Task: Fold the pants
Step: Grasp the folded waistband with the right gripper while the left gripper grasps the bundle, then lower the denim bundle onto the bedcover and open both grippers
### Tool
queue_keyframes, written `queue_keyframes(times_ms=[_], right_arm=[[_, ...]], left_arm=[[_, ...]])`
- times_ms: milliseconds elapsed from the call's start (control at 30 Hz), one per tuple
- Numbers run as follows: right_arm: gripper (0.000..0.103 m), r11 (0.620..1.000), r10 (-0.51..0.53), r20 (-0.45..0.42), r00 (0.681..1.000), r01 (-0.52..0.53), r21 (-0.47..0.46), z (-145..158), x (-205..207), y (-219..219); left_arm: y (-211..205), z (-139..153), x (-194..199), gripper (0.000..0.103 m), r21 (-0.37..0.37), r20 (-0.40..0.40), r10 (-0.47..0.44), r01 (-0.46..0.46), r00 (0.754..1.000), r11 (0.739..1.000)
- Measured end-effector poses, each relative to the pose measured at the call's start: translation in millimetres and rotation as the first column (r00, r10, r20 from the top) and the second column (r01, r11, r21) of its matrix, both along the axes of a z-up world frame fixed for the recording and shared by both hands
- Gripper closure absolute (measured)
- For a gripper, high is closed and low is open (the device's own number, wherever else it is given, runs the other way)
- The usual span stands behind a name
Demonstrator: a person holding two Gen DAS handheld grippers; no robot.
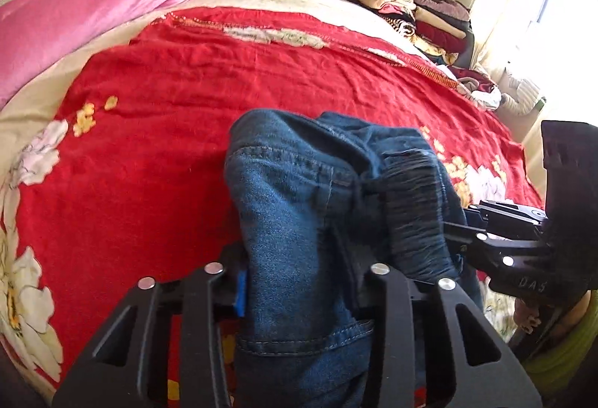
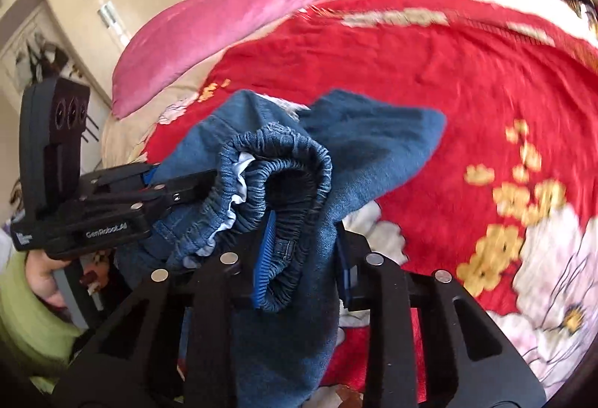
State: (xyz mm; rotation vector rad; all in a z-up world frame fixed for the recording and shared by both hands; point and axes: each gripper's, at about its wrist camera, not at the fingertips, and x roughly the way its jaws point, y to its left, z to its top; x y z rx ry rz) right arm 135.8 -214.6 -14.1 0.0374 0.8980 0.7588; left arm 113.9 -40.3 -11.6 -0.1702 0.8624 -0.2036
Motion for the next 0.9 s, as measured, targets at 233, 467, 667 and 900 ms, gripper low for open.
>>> queue_keyframes(times_ms=[233, 467, 667, 900], right_arm=[[0.081, 1.0, 0.02, 0.086, 0.996, -0.02, 0.003, 29.4, 13.5, 14.0], [0.082, 1.0, 0.012, 0.136, 0.991, -0.012, 0.002, 40.7, 36.2, 25.7], [0.082, 1.0, -0.01, 0.147, 0.989, 0.009, 0.003, 41.3, 55.4, 31.2], [0.081, 0.999, -0.022, 0.13, 0.991, 0.025, -0.025, 31.2, 69.1, 35.6]], left_arm=[[2.2, 16.5, 12.7, 0.069, 0.016, 0.023, 0.005, -0.006, 1.0, 1.0], [13.7, 33.2, 31.9, 0.069, 0.038, 0.067, 0.036, -0.039, 0.997, 0.999], [17.2, 37.6, 48.1, 0.069, 0.052, 0.083, 0.049, -0.054, 0.995, 0.997], [20.6, 26.6, 60.6, 0.069, 0.071, 0.075, 0.069, -0.075, 0.995, 0.995]])
